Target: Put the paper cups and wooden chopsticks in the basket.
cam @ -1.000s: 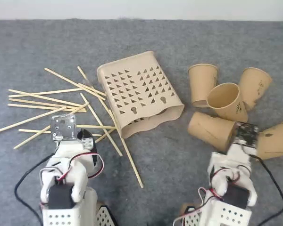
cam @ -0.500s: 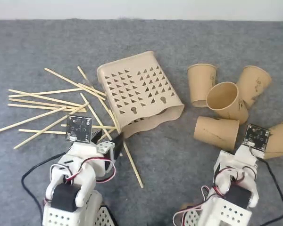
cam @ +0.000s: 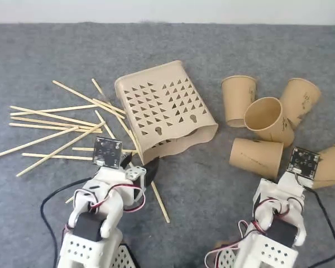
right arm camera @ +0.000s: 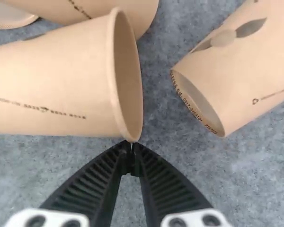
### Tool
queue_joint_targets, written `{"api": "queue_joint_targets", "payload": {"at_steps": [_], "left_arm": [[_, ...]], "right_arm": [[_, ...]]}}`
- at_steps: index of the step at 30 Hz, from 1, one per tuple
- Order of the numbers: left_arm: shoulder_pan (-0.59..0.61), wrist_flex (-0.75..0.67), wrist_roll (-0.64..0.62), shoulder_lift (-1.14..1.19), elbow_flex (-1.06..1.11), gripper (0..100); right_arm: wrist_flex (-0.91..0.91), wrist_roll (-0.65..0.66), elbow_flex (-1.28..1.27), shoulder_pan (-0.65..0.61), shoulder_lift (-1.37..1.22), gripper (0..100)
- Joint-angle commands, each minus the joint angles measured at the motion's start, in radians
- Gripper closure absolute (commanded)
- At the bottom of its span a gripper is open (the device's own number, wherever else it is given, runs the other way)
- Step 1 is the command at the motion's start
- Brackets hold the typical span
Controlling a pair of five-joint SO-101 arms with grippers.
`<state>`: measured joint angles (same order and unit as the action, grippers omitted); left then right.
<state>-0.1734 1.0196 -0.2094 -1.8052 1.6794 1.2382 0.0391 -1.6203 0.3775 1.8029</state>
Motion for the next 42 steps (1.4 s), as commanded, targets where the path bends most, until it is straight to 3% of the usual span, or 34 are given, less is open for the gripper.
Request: {"api": "queue_joint_targets", "payload": {"at_steps": [1, 10, 20, 28, 36, 42], "left_arm": [[0.035, -0.100, 0.035, -0.002, 0.004, 75], [0.057, -0.195, 0.041, 0.011, 0.007, 83], [0.063, -0.150, 0.043, 0.012, 0.007, 76], [0.057, 0.081, 0.186, 0.005, -0.056, 76], [0.091, -0.181, 0.173, 0.058, 0.010, 77], [0.094, -0.364, 0.178, 0.242, 0.010, 77]], "right_arm": [[-0.019, 0.012, 0.008, 0.019, 0.008, 99.1], [-0.019, 0.012, 0.008, 0.019, 0.008, 99.1], [-0.018, 0.012, 0.006, 0.019, 0.008, 99.1], [-0.018, 0.012, 0.006, 0.019, 0.008, 99.1], [-0.019, 0.012, 0.006, 0.016, 0.008, 99.1], [-0.019, 0.012, 0.006, 0.016, 0.008, 99.1]]}}
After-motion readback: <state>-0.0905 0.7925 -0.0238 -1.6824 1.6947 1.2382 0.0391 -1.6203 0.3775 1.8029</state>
